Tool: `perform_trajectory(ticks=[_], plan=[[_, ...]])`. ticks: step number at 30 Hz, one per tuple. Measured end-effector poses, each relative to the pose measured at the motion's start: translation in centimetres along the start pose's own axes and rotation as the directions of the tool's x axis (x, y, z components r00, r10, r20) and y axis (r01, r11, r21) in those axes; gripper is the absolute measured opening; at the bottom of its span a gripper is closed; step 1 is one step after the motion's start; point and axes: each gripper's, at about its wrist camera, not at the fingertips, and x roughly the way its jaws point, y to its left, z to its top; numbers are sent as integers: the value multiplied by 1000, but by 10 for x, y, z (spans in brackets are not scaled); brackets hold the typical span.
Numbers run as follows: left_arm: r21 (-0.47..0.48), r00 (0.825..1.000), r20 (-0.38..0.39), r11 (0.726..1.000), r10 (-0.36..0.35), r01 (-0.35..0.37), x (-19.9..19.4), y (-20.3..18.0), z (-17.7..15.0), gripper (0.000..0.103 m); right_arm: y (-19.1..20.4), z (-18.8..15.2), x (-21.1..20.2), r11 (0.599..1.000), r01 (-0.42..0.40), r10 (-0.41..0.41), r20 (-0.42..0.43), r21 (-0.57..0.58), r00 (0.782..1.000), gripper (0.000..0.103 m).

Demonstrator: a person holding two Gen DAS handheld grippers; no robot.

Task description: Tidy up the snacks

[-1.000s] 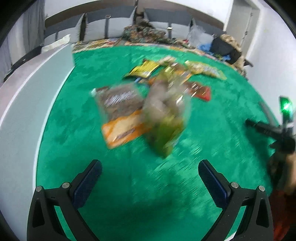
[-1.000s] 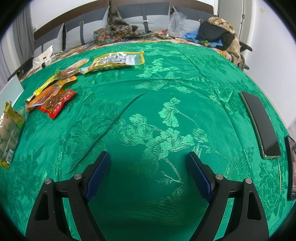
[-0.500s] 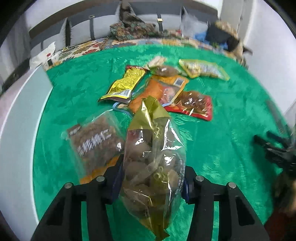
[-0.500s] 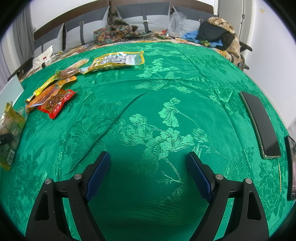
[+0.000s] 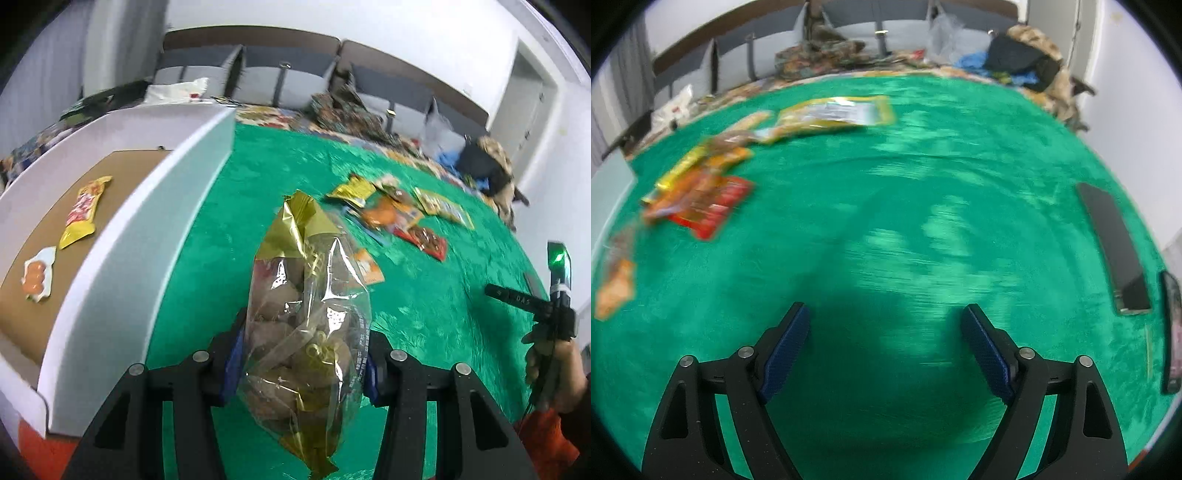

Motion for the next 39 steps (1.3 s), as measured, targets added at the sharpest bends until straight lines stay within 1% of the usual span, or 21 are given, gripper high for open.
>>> perform_trajectory(ticks=[2, 4, 5, 7, 10, 11, 13, 14, 15, 20, 22, 23, 24, 26, 28, 32, 34, 36, 37, 38, 39], plan=[[-19, 1000, 15, 1000, 0, 0, -1, 4, 0, 50, 42, 7, -5, 988, -151, 151, -16, -16, 988, 87], [-36, 1000, 27, 999, -1, 1, -1, 9, -1, 50, 113, 16, -2, 942, -321, 310, -112, -99, 944, 86], [-42, 1000, 30, 999, 0, 2, -2, 10, -2, 50, 150, 21, 1, 912, -386, 365, -154, -139, 918, 86], [-52, 999, 38, 999, 1, 1, -7, 17, -7, 50, 207, 31, 7, 882, -426, 395, -174, -202, 902, 86], [-64, 999, 42, 998, 2, 1, -8, 24, -11, 50, 268, 46, 27, 874, -391, 347, -193, -287, 918, 87], [-67, 999, 43, 998, 0, 3, -11, 27, -13, 50, 294, 49, 41, 873, -364, 302, -224, -325, 926, 87], [-73, 999, 47, 997, -5, 8, -11, 29, -12, 50, 321, 47, 60, 867, -319, 221, -279, -382, 935, 88], [-75, 999, 49, 997, -9, 13, -11, 30, -12, 50, 332, 43, 69, 864, -260, 143, -286, -432, 948, 90], [-77, 999, 49, 997, -14, 18, -10, 31, -11, 50, 339, 42, 72, 864, -260, 139, -291, -432, 947, 94], [-69, 999, 31, 997, -28, 30, -4, 28, -13, 50, 333, 46, 71, 890, -269, 166, -289, -367, 943, 93], [-59, 999, 34, 998, -31, 33, -5, 24, -13, 50, 329, 46, 66, 880, -273, 158, -300, -390, 941, 83], [-53, 999, 40, 998, -32, 34, -7, 23, -13, 50, 328, 45, 64, 873, -258, 137, -300, -413, 944, 75], [-51, 998, 45, 998, -34, 36, -8, 22, -12, 50, 322, 48, 59, 874, -286, 169, -308, -392, 936, 64], [-52, 998, 52, 998, -38, 40, -11, 22, -11, 50, 306, 51, 57, 883, -323, 204, -343, -341, 917, 61], [-62, 997, 56, 997, -45, 49, -15, 24, -10, 50, 283, 54, 55, 890, -344, 234, -348, -299, 908, 60], [-100, 995, 69, 992, -70, 76, -32, 24, -2, 50, 244, 58, 29, 876, -454, 390, -312, -165, 866, 60], [-134, 993, 79, 986, -86, 96, -46, 30, 5, 50, 233, 61, 11, 853, -510, 463, -294, -106, 836, 61], [-172, 990, 110, 980, -82, 101, -67, 44, 17, 50, 240, 70, -17, 820, -564, 525, -263, -100, 809, 61], [-183, 990, 126, 979, -65, 88, -77, 52, 25, 50, 250, 73, -30, 799, -593, 555, -254, -104, 792, 61], [-190, 990, 139, 980, -30, 56, -87, 65, 34, 51, 263, 78, -47, 768, -630, 593, -247, -112, 766, 61], [-196, 988, 149, 981, 27, 3, -97, 81, 45, 51, 287, 84, -69, 723, -679, 640, -242, -131, 729, 61]])
